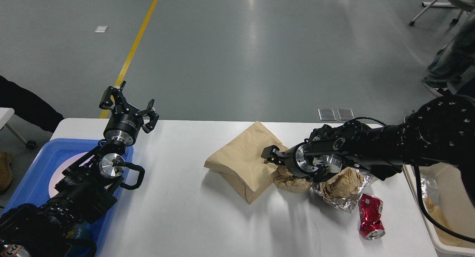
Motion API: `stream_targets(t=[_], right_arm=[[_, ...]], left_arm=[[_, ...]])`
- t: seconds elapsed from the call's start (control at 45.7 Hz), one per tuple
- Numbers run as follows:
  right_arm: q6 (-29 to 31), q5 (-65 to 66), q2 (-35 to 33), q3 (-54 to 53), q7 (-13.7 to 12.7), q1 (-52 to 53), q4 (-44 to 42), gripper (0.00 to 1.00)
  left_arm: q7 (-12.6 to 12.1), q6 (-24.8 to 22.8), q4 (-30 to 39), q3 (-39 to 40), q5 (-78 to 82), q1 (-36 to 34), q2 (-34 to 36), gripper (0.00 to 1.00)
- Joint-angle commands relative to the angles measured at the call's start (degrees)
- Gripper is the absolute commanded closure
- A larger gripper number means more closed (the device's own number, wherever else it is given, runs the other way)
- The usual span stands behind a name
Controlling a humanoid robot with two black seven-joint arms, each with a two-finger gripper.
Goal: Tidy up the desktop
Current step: 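Close the right gripper on the top of the brown paper bag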
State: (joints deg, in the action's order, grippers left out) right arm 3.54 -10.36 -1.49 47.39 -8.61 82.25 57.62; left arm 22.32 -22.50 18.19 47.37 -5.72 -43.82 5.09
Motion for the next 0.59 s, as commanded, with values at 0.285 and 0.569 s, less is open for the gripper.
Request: stream_targets(t=[0.285,0.569], right_arm=[[0.50,1.75,0.26,-3.62,-0.18,-2.27,-1.72,0.22],[3.13,2.10,2.02,-5.11,0.00,-2.27,-2.60,0.77]], left_arm=[[0.00,0.00,0.00,0.00,0.00,-0.04,0.00,0.04],[0.00,0.00,0.00,0.00,0.00,-0.04,-0.08,0.04]])
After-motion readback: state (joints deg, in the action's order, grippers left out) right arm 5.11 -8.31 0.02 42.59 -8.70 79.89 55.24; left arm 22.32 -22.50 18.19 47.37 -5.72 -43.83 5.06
